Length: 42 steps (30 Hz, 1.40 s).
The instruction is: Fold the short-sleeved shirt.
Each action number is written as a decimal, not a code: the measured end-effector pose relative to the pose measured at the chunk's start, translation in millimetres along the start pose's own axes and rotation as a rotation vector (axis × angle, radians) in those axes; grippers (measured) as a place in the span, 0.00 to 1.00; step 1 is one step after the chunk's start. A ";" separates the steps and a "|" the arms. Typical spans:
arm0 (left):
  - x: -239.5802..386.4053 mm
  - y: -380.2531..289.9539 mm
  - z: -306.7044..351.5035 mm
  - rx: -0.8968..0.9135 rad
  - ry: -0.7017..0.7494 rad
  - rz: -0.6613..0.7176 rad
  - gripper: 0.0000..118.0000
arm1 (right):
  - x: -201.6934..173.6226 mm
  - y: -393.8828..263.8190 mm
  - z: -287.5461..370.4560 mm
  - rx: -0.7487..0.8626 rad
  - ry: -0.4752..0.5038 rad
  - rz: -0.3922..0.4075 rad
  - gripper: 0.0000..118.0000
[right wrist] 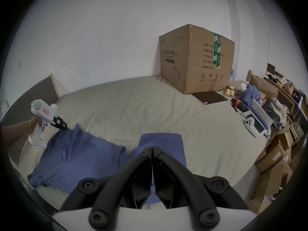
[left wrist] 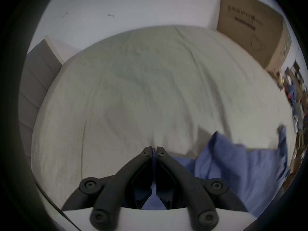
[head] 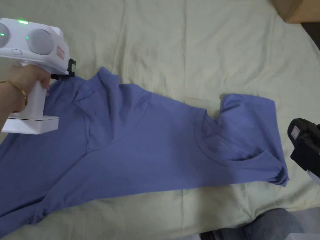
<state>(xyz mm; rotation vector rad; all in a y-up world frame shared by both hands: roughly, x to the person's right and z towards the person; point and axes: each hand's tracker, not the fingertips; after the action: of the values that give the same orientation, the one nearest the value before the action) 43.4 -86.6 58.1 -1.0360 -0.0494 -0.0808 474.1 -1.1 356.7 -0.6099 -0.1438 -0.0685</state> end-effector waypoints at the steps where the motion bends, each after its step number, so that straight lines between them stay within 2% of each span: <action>1: -2.8 1.4 11.2 0.029 -0.006 0.020 0.00 | 3.3 1.0 -0.3 -0.019 -0.003 0.004 0.00; 6: -9.8 5.7 57.1 0.133 -0.052 0.055 0.00 | 23.3 4.7 -10.6 -0.156 -0.004 -0.042 0.01; 7: -10.4 3.9 66.4 0.140 -0.059 0.057 0.00 | 27.2 4.6 -14.6 -0.185 -0.009 -0.056 0.08; 9: -7.9 2.8 78.4 0.153 -0.067 0.055 0.00 | 35.9 4.5 -26.5 -0.273 -0.015 -0.070 0.64; 10: -7.1 0.9 82.9 0.159 -0.066 0.051 0.00 | 40.6 2.0 -32.4 -0.314 -0.024 -0.076 0.88; 11: -6.6 -1.2 87.0 0.165 -0.065 0.046 0.00 | 44.9 -1.3 -40.2 -0.366 -0.024 -0.091 1.00; 16: -4.7 -5.0 94.9 0.173 -0.060 0.051 0.00 | 62.6 -22.9 -69.1 -0.520 -0.127 -0.184 0.98; 20: -3.7 -7.7 97.4 0.166 -0.054 0.058 0.00 | 68.4 -47.7 -86.7 -0.599 -0.218 -0.192 0.97; 22: -3.9 -8.8 97.0 0.163 -0.048 0.055 0.00 | 68.3 -56.1 -88.5 -0.598 -0.193 -0.199 0.92; 23: -4.2 -9.5 96.3 0.162 -0.045 0.055 0.00 | 67.4 -58.2 -89.5 -0.608 -0.171 -0.210 0.81; 25: -1.9 -11.9 96.7 0.156 -0.036 0.062 0.00 | 65.6 -62.1 -93.3 -0.622 -0.153 -0.223 0.51; 26: -2.1 -12.7 95.4 0.152 -0.034 0.068 0.00 | 64.7 -65.1 -94.7 -0.633 -0.127 -0.243 0.22; 27: -2.1 -13.4 94.5 0.148 -0.030 0.073 0.00 | 62.6 -67.2 -95.3 -0.628 -0.097 -0.286 0.05; 28: -0.8 -15.0 95.9 0.146 -0.025 0.077 0.00 | 60.3 -66.0 -93.2 -0.610 -0.110 -0.304 0.05; 30: -0.8 -16.5 97.0 0.147 -0.021 0.083 0.00 | 58.7 -60.6 -88.7 -0.566 -0.105 -0.224 0.05; 31: -1.1 -16.9 99.6 0.154 -0.017 0.090 0.00 | 59.9 -55.6 -82.2 -0.542 -0.097 -0.215 0.05; 34: -3.9 -14.7 113.8 0.196 -0.012 0.128 0.00 | 64.7 -30.9 -57.9 -0.448 -0.037 -0.214 0.05; 37: -8.2 -9.2 141.2 0.257 -0.019 0.154 0.00 | 61.4 7.9 -27.9 -0.322 0.027 -0.167 0.05; 41: -26.3 1.3 199.9 0.402 -0.019 0.209 0.00 | 45.5 71.4 17.1 -0.126 0.028 -0.016 0.05; 42: -32.9 3.3 218.9 0.439 -0.021 0.223 0.00 | 43.4 88.2 28.4 -0.082 0.038 -0.002 0.05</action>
<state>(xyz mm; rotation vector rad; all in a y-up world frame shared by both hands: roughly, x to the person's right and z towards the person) 10.3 105.0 164.0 -0.5987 0.0286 0.1394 523.1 86.5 336.6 -0.6895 -0.1053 -0.0886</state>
